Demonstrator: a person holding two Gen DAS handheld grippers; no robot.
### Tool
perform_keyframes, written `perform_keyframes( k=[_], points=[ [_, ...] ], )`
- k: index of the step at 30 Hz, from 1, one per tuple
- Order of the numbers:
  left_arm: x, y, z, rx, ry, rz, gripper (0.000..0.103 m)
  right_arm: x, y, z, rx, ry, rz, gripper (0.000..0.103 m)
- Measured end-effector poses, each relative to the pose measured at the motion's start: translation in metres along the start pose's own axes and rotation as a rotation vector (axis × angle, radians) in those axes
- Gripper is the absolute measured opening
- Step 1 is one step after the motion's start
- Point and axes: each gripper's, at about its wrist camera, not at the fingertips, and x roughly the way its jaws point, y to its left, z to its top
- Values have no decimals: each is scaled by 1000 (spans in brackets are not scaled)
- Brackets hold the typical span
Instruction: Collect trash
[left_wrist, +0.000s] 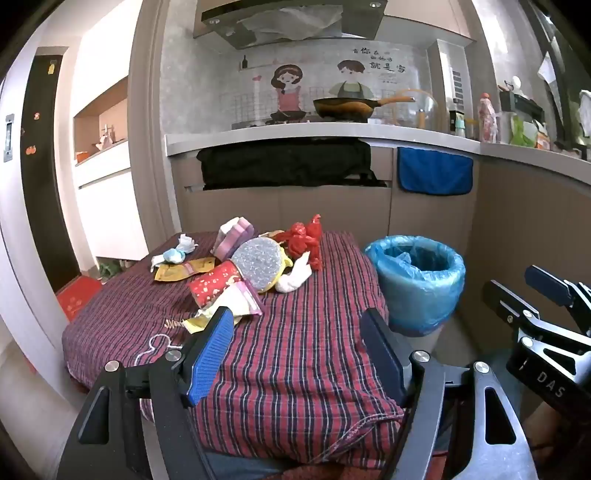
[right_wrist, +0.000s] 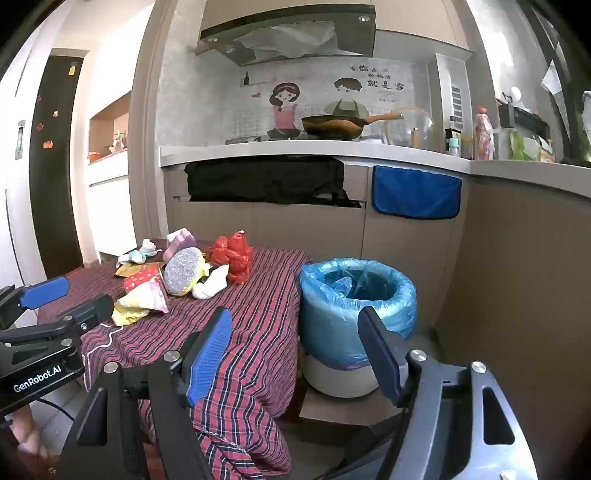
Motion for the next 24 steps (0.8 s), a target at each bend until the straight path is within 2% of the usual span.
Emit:
perform_keyframes(
  k=[24],
  points=[
    [5,2,0,-1,15,-2,72,0,-1,1,3,3,3,68]
  ],
)
